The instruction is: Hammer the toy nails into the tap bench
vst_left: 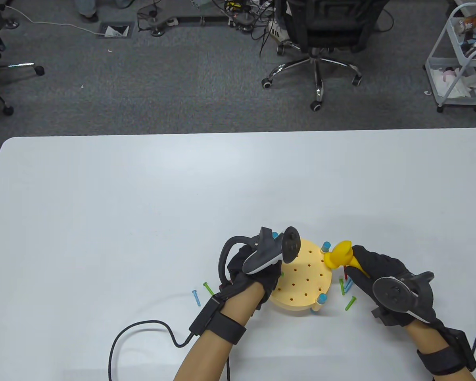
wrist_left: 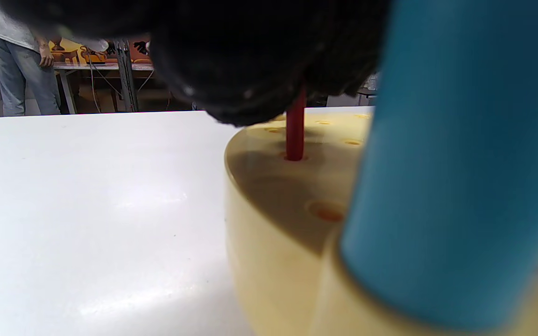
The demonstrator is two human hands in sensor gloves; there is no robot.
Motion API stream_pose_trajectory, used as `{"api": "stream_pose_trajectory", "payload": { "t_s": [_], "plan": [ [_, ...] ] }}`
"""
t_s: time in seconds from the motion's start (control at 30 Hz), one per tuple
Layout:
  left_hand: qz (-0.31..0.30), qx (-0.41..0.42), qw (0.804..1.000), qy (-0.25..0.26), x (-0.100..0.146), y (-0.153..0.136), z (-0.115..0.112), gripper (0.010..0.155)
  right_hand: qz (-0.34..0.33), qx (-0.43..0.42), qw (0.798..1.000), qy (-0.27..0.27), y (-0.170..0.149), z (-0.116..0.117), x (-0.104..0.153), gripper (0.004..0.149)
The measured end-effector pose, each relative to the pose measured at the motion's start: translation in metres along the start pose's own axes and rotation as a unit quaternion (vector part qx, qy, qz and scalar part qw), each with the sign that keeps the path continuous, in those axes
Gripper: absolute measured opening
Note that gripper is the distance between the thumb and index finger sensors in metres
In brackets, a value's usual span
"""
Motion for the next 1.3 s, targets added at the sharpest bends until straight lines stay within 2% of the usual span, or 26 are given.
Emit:
{"api": "stream_pose_trajectory", "payload": {
  "t_s": [0.23,0.27,0.33,0.53,0.67,0.73,0.87,1.0,1.07,1.1,1.2,1.3],
  "plan": [
    [-0.017,-0.016,1.0,-0.007,-0.002,0.005,-0.004,0.041,-0.001,0.001,1.0,0.001,0.0,0.001,0.0,0.064],
    [-0.018,-0.013,1.0,-0.009,-0.001,0.004,-0.004,0.043,-0.001,0.001,1.0,0.001,0.0,0.001,0.0,0.064],
    [-0.027,0.013,0.999,-0.011,0.003,-0.002,-0.002,0.056,-0.002,0.001,1.0,0.0,0.0,0.001,0.0,0.064],
    [-0.009,0.122,0.989,0.084,0.034,-0.043,0.01,0.059,0.0,-0.003,1.0,-0.003,0.0,0.0,0.0,0.064],
    [-0.073,0.206,0.973,0.077,0.053,-0.052,-0.014,0.065,-0.002,-0.003,1.0,-0.007,0.001,0.0,0.0,0.064],
    [-0.096,0.209,0.97,0.077,0.061,-0.047,-0.029,0.068,-0.006,-0.005,1.0,-0.01,0.004,-0.001,0.0,0.064],
    [-0.102,0.184,0.967,0.141,0.072,-0.036,-0.049,0.067,-0.021,-0.013,1.0,-0.018,0.015,-0.005,0.0,0.063],
    [-0.092,0.179,0.966,0.164,0.073,-0.034,-0.056,0.058,-0.053,-0.004,0.998,-0.013,0.039,-0.011,-0.007,0.063],
    [-0.099,0.191,0.964,0.159,0.073,-0.034,-0.058,0.057,-0.083,0.015,0.996,0.029,0.06,-0.01,-0.016,0.063],
    [-0.096,0.188,0.962,0.172,0.073,-0.034,-0.059,0.057,-0.096,0.03,0.992,0.072,0.073,-0.007,-0.023,0.063],
    [-0.091,0.214,0.957,0.175,0.073,-0.037,-0.064,0.057,-0.111,0.065,0.983,0.128,0.105,0.001,-0.038,0.064],
    [-0.092,0.235,0.95,0.182,0.073,-0.039,-0.068,0.057,-0.128,0.076,0.983,0.104,0.132,0.009,-0.052,0.065]
  ]
}}
Point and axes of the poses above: the tracker on the back of each hand, its own y axis roughly to the thumb side, its own x axis roughly from the fingertips to the wrist, z = x × y, the point moved 3 cm from there along -x, roughly from the wrist to the fingertips, and after that the axes turned 10 degrees about -x, right-handed, at the moved point
